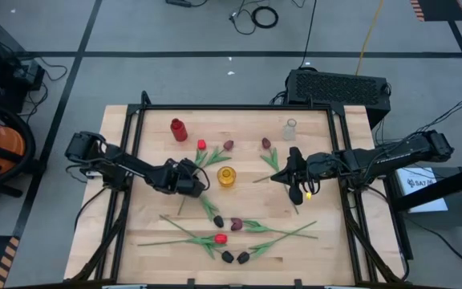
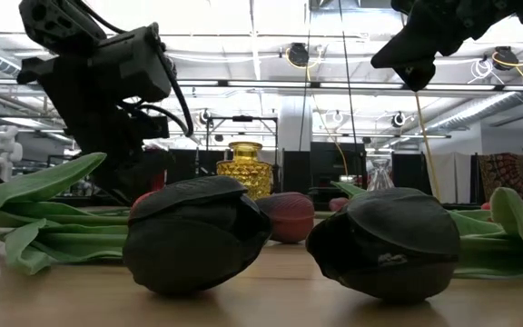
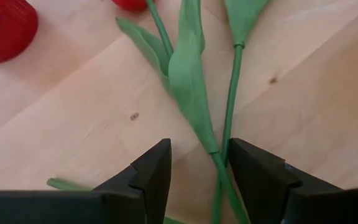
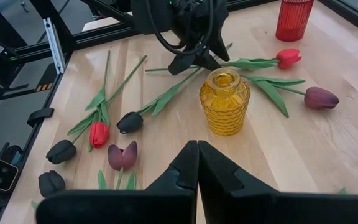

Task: Sort flowers into vase by color
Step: Put the top left red flower into the red vase

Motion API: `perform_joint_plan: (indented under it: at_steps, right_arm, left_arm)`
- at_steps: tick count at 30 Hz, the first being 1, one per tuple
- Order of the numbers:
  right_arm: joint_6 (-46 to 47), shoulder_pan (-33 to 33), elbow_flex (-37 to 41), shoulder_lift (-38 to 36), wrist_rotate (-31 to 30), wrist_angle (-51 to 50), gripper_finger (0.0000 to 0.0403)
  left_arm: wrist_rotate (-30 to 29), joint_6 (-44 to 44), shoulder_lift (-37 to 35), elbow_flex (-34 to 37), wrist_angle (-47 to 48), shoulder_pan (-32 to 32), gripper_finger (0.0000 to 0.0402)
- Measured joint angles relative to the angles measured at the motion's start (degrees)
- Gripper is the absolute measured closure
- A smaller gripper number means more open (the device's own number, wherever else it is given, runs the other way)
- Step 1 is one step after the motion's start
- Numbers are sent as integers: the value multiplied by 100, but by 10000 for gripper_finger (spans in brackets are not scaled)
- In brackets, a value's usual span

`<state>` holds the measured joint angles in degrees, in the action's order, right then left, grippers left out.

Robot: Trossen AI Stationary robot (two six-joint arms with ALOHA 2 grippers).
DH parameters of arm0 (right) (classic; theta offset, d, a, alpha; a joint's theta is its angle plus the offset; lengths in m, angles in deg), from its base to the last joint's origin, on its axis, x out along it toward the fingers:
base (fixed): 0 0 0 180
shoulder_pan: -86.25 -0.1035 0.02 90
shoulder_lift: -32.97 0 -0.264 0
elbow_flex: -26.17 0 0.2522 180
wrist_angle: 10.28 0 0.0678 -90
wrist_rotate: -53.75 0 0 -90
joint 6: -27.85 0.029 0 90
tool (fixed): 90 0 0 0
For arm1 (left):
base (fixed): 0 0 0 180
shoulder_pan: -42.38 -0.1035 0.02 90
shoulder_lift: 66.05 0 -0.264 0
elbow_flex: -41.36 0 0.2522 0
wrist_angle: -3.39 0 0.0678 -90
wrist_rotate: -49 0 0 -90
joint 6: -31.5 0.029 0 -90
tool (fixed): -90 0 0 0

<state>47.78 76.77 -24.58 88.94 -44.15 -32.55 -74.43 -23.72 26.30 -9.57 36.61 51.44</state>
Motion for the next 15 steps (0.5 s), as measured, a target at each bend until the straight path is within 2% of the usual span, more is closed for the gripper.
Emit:
perform_joint_plan:
  at_steps: [4, 7, 15]
  right_arm:
    - [-74, 1, 0, 0, 2, 0, 403]
    - [-99, 0, 0, 0, 2, 0, 403]
    - [-110, -2, 0, 0, 2, -2, 403]
  left_arm:
    - [151, 4, 0, 0, -88, -51, 238]
    - [227, 2, 0, 0, -133, -53, 258]
    - [328, 0, 2, -9, -201, -46, 352]
